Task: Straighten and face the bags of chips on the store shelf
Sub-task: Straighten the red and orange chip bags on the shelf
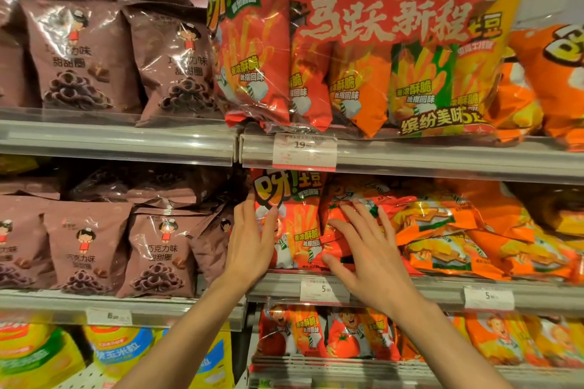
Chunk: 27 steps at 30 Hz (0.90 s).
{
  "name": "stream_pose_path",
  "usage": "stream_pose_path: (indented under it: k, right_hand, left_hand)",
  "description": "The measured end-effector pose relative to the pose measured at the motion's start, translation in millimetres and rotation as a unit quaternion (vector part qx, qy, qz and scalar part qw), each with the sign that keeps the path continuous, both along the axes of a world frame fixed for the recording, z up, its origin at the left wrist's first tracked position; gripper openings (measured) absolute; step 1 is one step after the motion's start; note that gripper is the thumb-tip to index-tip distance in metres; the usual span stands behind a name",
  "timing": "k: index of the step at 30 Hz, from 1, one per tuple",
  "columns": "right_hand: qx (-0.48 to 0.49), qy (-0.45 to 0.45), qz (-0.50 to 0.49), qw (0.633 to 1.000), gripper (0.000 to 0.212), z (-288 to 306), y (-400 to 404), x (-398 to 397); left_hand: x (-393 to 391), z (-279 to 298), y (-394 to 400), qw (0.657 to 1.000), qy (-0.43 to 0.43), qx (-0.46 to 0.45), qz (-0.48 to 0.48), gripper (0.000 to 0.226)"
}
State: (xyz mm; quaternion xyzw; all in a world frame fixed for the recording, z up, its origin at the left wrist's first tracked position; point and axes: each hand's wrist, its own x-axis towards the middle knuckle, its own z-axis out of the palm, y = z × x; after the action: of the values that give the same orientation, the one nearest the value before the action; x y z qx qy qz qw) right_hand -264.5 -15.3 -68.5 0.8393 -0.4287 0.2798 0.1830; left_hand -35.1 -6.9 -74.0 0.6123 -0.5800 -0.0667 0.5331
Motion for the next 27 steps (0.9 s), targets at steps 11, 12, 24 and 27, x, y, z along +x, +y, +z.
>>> stream_pose_path:
  k: [11,12,24,27]
  right_hand:
    - [0.081,-0.145,0.033,0.985,0.046,16.3,30.7,0.8]
    - [0.082,-0.165,0.029,0.983,0.042,15.8,36.0,0.3]
    - [0.195,-0.388,-0.096,0.896,0.019,-31.4,95.9,-61.2]
    - [0.197,-0.403,-0.093,0.889,0.015,-26.4,88.4,-84.7]
  left_hand:
    - [35.3,13.3,41.8,0.997,0.026,-0.003,-0.067,0.045]
    - [35.4,12.8,47.2,0.996,0.041,-0.006,-0.076,0.04]
    - [-1.7,-16.0,90.7,0.977,0.19,0.001,-0.102,0.018]
    - [-26.0,-20.8,88.8,0.977,0.194,0.001,-0.093,0.018]
